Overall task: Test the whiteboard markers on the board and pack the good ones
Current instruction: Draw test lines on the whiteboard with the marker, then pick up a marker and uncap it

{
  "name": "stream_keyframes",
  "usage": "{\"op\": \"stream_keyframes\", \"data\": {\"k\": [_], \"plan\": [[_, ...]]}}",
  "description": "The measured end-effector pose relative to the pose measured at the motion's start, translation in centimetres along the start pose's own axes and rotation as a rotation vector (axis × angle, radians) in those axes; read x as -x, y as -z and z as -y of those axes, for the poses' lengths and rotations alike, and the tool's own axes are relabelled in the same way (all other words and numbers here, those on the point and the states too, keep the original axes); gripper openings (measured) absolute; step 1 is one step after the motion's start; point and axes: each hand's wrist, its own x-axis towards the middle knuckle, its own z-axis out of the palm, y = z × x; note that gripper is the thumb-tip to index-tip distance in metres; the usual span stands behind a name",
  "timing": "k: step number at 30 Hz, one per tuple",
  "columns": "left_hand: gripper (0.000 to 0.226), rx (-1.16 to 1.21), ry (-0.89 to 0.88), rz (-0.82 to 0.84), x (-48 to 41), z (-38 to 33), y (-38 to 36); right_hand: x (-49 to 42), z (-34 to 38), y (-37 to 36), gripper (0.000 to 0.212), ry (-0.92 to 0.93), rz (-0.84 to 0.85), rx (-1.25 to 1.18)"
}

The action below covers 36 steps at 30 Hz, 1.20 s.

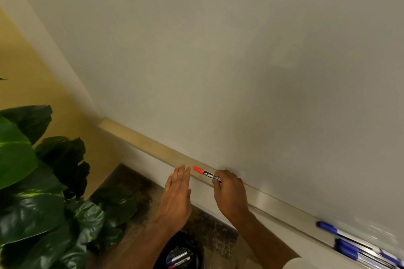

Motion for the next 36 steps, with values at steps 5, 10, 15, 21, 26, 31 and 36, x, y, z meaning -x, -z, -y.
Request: {"op": "stream_keyframes", "data": {"k": [5, 10, 15, 21, 26, 31, 36], "plan": [[0.061, 0.027, -0.033, 0.010, -1.2, 1.4, -2.0, -0.6, -0.1, -2.2, 0.018, 0.001, -0.008, 0.028], [0.064, 0.025, -0.078, 0.020, -1.7, 2.7, -4.2, -0.1, -1.1, -3.7, 0.013, 0.002, -0.026, 0.111], [0.066, 0.012, -0.116, 0.047, -2.1, 2.7, -5.2, 0.1, -2.8, -4.7, 0.018, 0.011, -0.049, 0.178], [0.065, -0.019, -0.150, 0.087, -2.8, 2.3, -6.1, 0.4, -3.9, -5.0, 0.014, 0.042, -0.057, 0.283], [0.062, -0.050, -0.139, 0.130, -2.8, 2.1, -6.5, 1.2, -5.0, -4.0, 0.017, 0.078, -0.080, 0.241], [0.054, -0.079, -0.128, 0.122, -2.5, 0.7, -6.3, 4.1, -6.7, -0.7, 0.031, 0.113, -0.181, 0.140], [0.077, -0.052, -0.110, 0.192, -0.9, -3.6, -6.8, 9.1, -10.6, 3.1, 0.034, 0.068, -0.238, 0.146]]}}
